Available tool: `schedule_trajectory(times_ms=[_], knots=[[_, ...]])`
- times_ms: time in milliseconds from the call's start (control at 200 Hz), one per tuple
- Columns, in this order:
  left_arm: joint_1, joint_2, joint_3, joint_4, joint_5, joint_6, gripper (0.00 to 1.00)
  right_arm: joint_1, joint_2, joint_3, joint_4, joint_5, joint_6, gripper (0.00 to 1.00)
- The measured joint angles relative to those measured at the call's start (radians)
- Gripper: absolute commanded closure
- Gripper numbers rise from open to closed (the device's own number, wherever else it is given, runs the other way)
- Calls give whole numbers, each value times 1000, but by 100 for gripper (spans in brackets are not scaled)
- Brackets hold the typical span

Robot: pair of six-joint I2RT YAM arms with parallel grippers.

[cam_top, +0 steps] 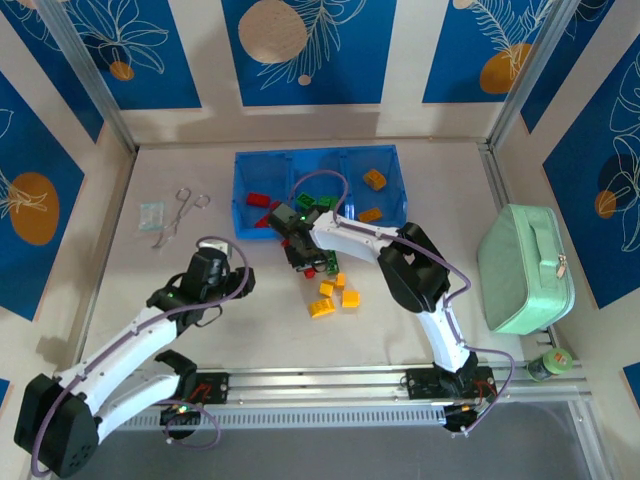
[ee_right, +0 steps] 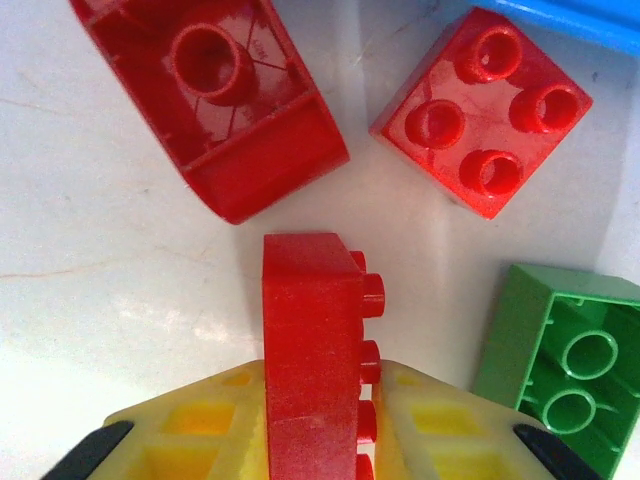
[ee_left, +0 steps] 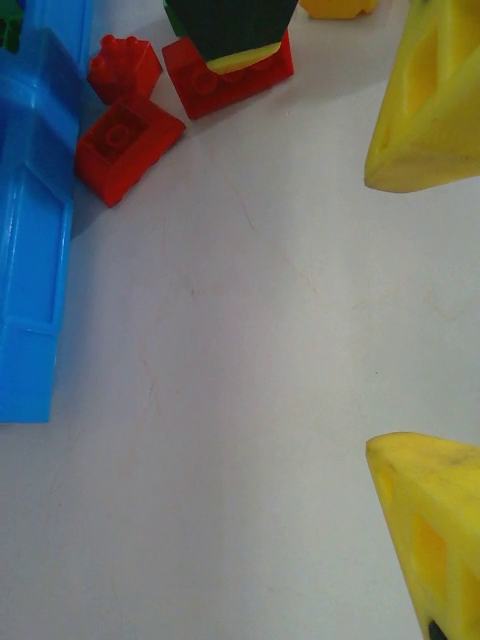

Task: Sort the legos into containers by color
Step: Pick up the lego from the center of the table, then place the lego in the container.

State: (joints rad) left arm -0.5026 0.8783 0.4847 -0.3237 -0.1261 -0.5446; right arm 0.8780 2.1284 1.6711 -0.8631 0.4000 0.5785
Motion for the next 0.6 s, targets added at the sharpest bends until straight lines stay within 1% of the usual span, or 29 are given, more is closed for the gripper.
schedule_trajectory(times_ms=[180,355,475,595], knots=[[0,-28,0,-16,-6,0,36,3,-31,71,-25,-1,-8,73],[0,-74,0,-40,-6,-1,36,-3,-44,215,-44,1,-30,73],[0,-106,0,-63,-6,-1,36,-21,-6,372,-67,2,-51,73],[0,-150,0,-97,-5,-2,36,-52,111,583,-101,8,-82,73]])
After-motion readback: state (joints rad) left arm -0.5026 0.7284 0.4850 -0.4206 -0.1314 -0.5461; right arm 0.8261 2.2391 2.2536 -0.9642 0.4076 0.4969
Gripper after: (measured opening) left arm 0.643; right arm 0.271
